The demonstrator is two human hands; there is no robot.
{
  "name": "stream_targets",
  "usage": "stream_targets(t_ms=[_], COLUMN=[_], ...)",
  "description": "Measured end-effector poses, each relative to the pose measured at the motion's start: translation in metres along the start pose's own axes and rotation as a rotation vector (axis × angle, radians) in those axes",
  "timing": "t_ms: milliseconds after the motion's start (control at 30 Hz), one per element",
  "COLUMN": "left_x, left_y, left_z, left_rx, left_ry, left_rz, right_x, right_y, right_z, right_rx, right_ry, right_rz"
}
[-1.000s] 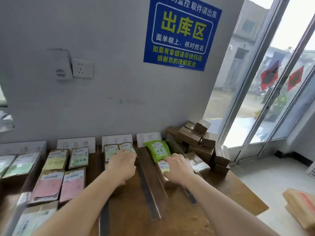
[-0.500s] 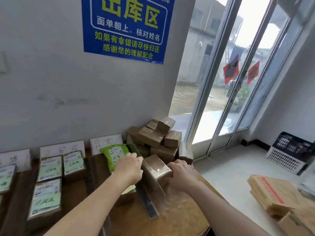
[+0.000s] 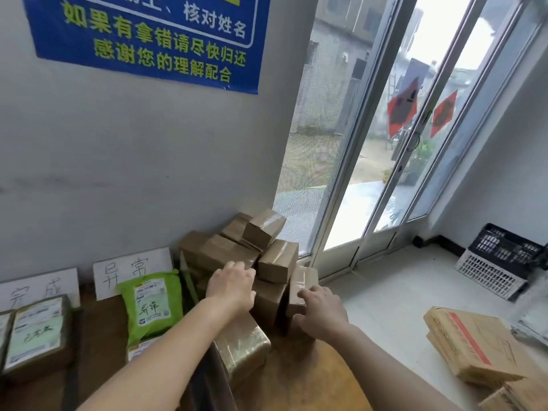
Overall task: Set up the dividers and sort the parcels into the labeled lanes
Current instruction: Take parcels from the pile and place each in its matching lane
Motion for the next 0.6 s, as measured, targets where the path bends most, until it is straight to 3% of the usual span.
stream_targets(t_ms=[233, 400, 600], left_x=[-0.073, -0.131, -0.192], left_y=[-0.008, -0.011, 0.006], left_z=[0.004, -0.003, -0.012], left_rx=[-0.021, -0.012, 0.009], left_ry=[-0.067, -0.195, -0.346], left_rz=[0.088, 0.15, 0.113], right_x=[-0.073, -0.129, -0.18], right_y=[0.014, 0.03, 0.066], right_z=[0.02, 0.029, 0.036], right_rx=[-0.127, -0.491, -0.861], right_ry=[-0.013, 0.075, 0.254], right_rz=[-0.049, -0.068, -0.181])
Point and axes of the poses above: each hand's wrist, its own x-axis away from the middle knuckle, its own y-axis out of the palm, z = x × y, the point moved 10 cm from there along -x, towards the middle knuckle, and after that the axes turned 3 degrees about x, right-handed, at the moved point
